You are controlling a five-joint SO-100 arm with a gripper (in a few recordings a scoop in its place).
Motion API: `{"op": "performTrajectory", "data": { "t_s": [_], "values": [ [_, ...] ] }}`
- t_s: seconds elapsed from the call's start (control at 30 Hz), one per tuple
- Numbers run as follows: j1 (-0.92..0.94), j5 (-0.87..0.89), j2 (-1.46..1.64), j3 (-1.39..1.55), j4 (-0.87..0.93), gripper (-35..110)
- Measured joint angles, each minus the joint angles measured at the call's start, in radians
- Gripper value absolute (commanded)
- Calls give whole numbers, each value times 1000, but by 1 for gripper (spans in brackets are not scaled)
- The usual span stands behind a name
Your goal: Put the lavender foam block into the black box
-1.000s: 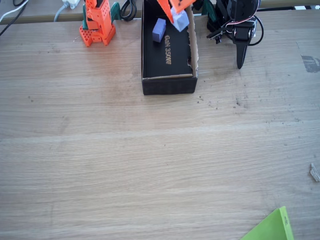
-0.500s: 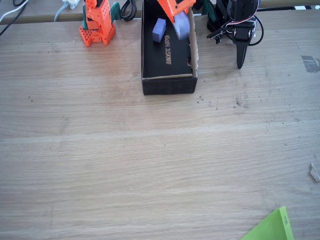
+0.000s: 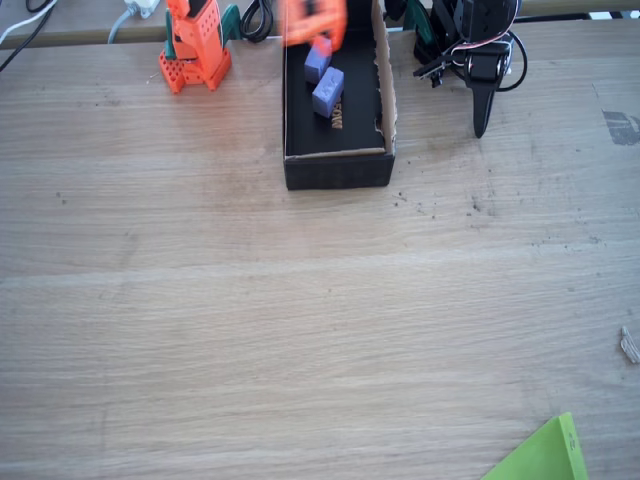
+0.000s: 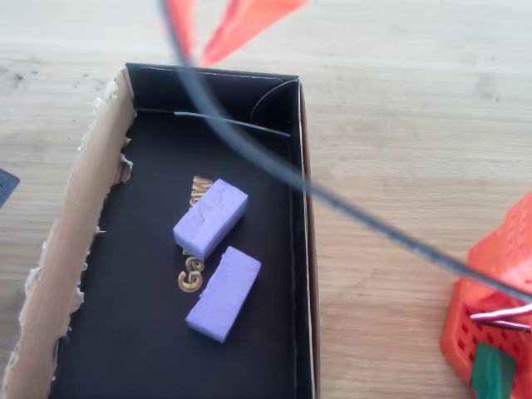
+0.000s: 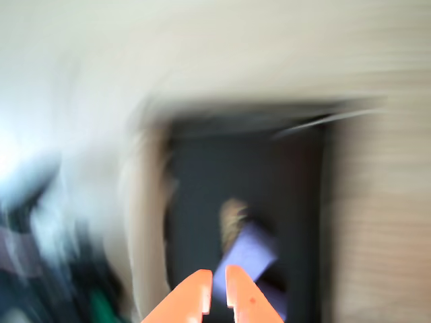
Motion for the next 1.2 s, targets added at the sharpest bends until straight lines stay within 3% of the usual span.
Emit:
{"op": "performTrajectory", "data": {
  "t_s": [0.23, 0.37, 0.57, 0.77, 0.97, 1.2],
  "values": [
    [762, -183, 78, 186, -84, 0],
    [996, -206, 138, 379, -186, 0],
    [971, -175, 167, 584, -350, 0],
    [867, -35, 250, 877, -578, 0],
    [859, -67, 261, 1089, -844, 0],
    [902, -137, 489, 1273, -853, 0]
  ]
}}
